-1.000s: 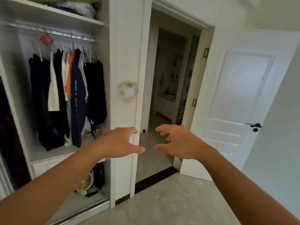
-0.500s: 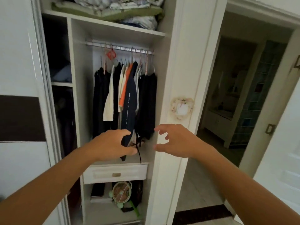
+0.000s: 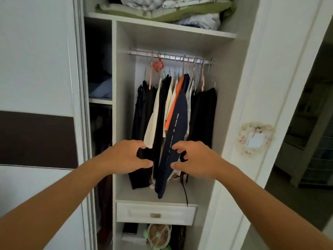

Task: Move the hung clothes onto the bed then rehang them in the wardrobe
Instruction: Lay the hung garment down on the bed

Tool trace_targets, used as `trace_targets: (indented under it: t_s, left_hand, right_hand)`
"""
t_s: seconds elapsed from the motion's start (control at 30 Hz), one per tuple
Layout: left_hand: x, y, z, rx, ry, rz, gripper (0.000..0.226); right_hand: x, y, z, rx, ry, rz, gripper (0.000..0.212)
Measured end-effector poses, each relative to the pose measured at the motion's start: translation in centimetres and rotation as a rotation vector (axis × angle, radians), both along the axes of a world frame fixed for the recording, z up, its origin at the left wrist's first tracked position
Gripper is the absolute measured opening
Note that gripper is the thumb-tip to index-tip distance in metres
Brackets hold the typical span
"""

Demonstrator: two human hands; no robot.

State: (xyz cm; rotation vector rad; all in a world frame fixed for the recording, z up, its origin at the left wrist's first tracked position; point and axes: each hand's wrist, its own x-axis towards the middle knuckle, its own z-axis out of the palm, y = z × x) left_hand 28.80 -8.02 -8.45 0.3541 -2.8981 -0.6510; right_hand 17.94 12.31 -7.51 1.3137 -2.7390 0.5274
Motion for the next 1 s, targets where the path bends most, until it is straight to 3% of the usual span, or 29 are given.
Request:
trace_targets:
  t_s: [0.43,0.9,1.0]
  left_hand:
    - [-9.3,-16.8,4.1,-0.046,0.069,-0.044,0.074]
    - [-20.8,-23.6,6.1,-0.059,0.159,-0.004,0.070]
    - [-23.6,-24.3,6.8,-0.053,0.165,0.008,0.068]
  right_hand:
    - [-7.9,-16.8,4.2,-0.083,0.032,-0.089,0.058]
    - [-19.3,-28.1,11.4,-0.196,0.171,-0.097,0.056]
    - [-23.0,-30.6,13.5,-0.233,0.207,-0.106,0.046]
